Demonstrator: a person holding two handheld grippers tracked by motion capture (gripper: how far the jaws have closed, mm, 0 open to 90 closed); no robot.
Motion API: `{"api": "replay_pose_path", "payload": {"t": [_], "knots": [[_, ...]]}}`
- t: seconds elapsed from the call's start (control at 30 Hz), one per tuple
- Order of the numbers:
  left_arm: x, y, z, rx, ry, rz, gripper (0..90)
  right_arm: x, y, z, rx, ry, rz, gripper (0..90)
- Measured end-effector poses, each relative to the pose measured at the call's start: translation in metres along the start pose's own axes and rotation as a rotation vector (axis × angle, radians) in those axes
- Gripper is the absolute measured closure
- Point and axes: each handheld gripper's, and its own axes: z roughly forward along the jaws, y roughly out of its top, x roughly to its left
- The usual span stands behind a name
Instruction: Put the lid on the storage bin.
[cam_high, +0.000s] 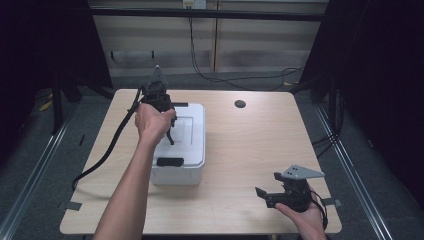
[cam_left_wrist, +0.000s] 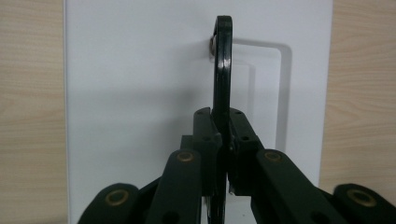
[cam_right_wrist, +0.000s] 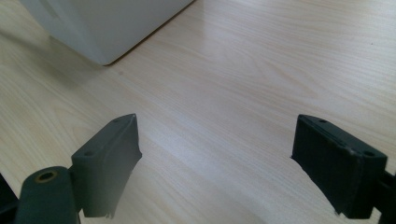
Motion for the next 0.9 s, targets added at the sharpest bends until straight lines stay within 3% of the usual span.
{"api": "replay_pose_path", "payload": {"t": [0.13,0.23,0.33,0.4,0.43,0.6,0.63,0.8,0.9], "knots": [[0.002,0.001,-0.002,0.002,-0.001,0.037,79.0,0.000,0.000,0.000,0.000,0.001,0.001,14.2],[0.005,0.002,-0.005,-0.018,-0.002,0.060,70.1,0.000,0.000,0.000,0.001,0.001,0.000,14.2],[0.007,0.002,-0.007,-0.027,-0.001,0.068,61.8,0.000,0.000,0.000,0.001,0.000,0.001,14.2],[0.011,0.001,-0.007,-0.037,-0.021,0.074,59.4,0.001,0.000,0.000,0.002,0.000,0.001,14.2],[0.010,0.001,-0.006,-0.033,-0.032,0.128,56.2,0.001,0.000,0.000,0.004,0.000,0.001,14.2],[0.014,0.001,-0.006,-0.064,-0.022,0.174,46.7,0.000,0.000,0.001,0.006,-0.001,0.003,14.2],[0.016,0.001,-0.006,-0.055,-0.027,0.205,43.5,0.000,0.000,0.001,0.006,-0.002,0.004,14.2],[0.018,-0.001,-0.010,-0.088,-0.065,0.247,29.7,0.000,0.000,0.001,0.006,-0.003,0.005,14.2],[0.021,-0.004,-0.013,-0.104,-0.110,0.280,23.6,0.000,0.000,0.000,0.003,-0.003,0.004,14.2]]}}
